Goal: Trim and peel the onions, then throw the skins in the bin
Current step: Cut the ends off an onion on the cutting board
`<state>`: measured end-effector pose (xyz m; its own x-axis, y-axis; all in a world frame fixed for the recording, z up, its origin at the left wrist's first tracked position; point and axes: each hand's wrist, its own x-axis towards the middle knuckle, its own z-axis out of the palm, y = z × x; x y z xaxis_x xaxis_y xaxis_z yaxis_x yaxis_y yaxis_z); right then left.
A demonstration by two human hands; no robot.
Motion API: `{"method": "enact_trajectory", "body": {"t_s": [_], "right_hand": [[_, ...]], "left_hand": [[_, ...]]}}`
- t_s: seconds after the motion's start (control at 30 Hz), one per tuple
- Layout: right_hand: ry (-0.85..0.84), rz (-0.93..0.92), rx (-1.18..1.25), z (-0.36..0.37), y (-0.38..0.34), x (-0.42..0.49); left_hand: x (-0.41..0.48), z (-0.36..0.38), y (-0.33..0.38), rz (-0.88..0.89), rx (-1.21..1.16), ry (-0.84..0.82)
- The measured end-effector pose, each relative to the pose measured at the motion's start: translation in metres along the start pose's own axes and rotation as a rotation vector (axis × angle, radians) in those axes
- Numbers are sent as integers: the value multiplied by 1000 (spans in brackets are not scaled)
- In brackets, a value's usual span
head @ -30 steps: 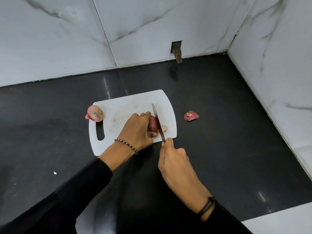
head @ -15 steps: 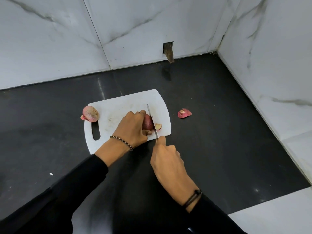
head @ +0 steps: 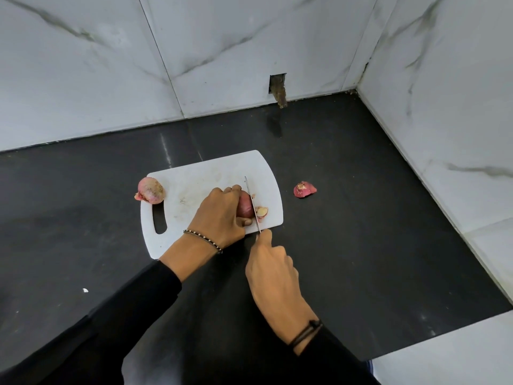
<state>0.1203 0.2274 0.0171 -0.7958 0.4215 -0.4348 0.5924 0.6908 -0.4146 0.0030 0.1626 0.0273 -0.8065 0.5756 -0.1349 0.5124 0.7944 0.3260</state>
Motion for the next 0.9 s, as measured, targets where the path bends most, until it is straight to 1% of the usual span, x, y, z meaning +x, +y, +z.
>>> {"method": "enact_trajectory", "body": {"t_s": [0.13, 0.37, 0.53, 0.7, 0.77, 0.9], "right_hand": [[24, -1, 26, 4, -5, 18], [-7, 20, -5, 13, 5, 8], [33, 5, -105, 13, 7, 9], [51, -30, -263, 9, 8, 5], [29, -11, -189, 6, 9, 6], [-20, -12, 167, -1, 18, 7]], "left_hand": [[-1, 1, 1, 22, 13, 7], [2, -10, 4, -9, 34, -67], [-1, -8, 0, 6, 22, -67], [-7, -3, -5, -9, -18, -28], [-9, -1, -6, -9, -41, -18], [-11, 4, -9, -8, -93, 4]]}}
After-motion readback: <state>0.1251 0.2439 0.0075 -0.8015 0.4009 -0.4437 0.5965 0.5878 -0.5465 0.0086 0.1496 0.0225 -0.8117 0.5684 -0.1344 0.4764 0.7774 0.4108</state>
